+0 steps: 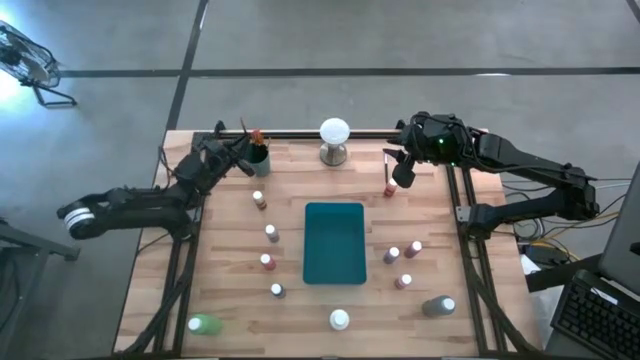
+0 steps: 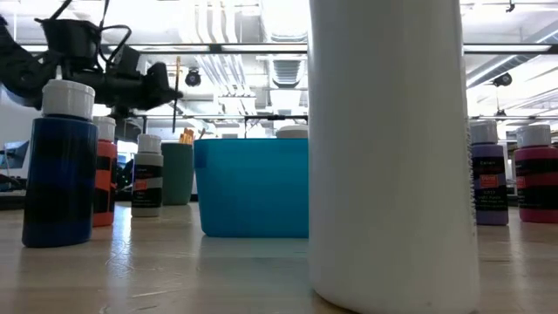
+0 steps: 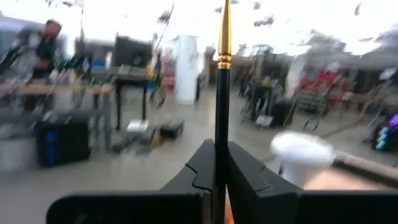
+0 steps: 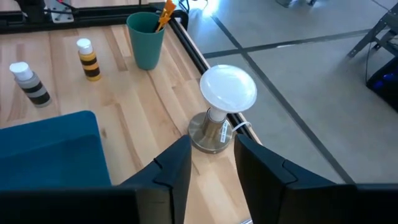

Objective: Pick & Place Paint Supplies
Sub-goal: Put the yellow paint brush into the green cup

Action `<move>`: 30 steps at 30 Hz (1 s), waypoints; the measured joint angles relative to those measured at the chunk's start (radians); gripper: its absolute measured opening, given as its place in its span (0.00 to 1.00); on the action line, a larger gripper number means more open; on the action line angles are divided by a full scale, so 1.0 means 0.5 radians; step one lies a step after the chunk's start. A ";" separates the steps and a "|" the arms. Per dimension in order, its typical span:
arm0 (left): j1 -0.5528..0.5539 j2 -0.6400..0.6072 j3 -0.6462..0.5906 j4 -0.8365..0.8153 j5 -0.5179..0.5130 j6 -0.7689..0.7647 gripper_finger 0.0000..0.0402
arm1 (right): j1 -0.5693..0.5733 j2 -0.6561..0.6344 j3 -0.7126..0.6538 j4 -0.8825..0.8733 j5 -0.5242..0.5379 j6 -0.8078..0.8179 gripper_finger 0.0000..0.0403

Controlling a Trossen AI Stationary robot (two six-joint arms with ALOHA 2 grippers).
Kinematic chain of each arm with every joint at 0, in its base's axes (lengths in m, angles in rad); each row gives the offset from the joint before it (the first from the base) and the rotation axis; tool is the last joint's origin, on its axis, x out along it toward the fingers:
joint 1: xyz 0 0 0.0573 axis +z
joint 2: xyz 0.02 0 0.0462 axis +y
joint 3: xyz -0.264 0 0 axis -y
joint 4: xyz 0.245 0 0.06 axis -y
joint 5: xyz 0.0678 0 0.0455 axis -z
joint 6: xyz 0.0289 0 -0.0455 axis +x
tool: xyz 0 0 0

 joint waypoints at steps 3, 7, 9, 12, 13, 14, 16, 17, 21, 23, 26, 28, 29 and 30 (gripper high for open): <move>0.100 0.133 0.030 0.196 0.120 0.023 0.05 | 0.000 0.000 0.000 0.004 0.000 -0.003 0.32; 0.279 0.296 0.168 0.205 0.438 -0.044 0.05 | 0.000 0.000 0.000 0.004 0.000 -0.004 0.34; 0.349 0.388 0.269 0.132 0.646 -0.087 0.05 | 0.000 0.000 0.000 0.008 0.000 -0.010 0.35; 0.397 0.467 0.377 -0.003 0.846 -0.126 0.05 | 0.000 0.000 0.000 0.008 0.001 0.026 0.36; 0.397 0.475 0.386 -0.024 0.857 -0.127 0.05 | 0.000 0.000 0.000 -0.001 0.000 0.048 0.37; 0.394 0.476 0.381 -0.035 0.864 -0.118 0.05 | 0.000 0.000 0.000 -0.016 0.000 0.064 0.37; 0.385 0.454 0.345 -0.042 0.879 -0.113 0.05 | 0.001 -0.001 0.000 -0.076 0.000 0.066 0.38; 0.384 0.428 0.319 -0.043 0.883 -0.118 0.05 | 0.001 -0.001 0.000 -0.100 0.000 0.066 0.39; 0.385 0.330 0.213 -0.040 0.862 -0.131 0.05 | 0.001 -0.001 -0.012 -0.115 0.001 0.065 0.40; 0.385 0.303 0.164 -0.052 0.796 -0.132 0.05 | 0.001 -0.001 -0.014 -0.114 0.001 0.061 0.41; 0.385 0.312 0.114 -0.058 0.738 -0.137 0.05 | 0.001 0.000 -0.014 -0.101 0.001 0.057 0.42; 0.385 0.333 0.102 -0.075 0.735 -0.137 0.05 | 0.001 0.000 -0.014 -0.097 0.003 0.050 0.42; 0.385 0.344 0.095 -0.084 0.734 -0.138 0.05 | 0.000 0.000 -0.014 -0.091 0.005 0.050 0.43; 0.385 0.354 0.087 -0.088 0.731 -0.138 0.05 | 0.001 0.000 -0.014 -0.085 0.005 0.049 0.43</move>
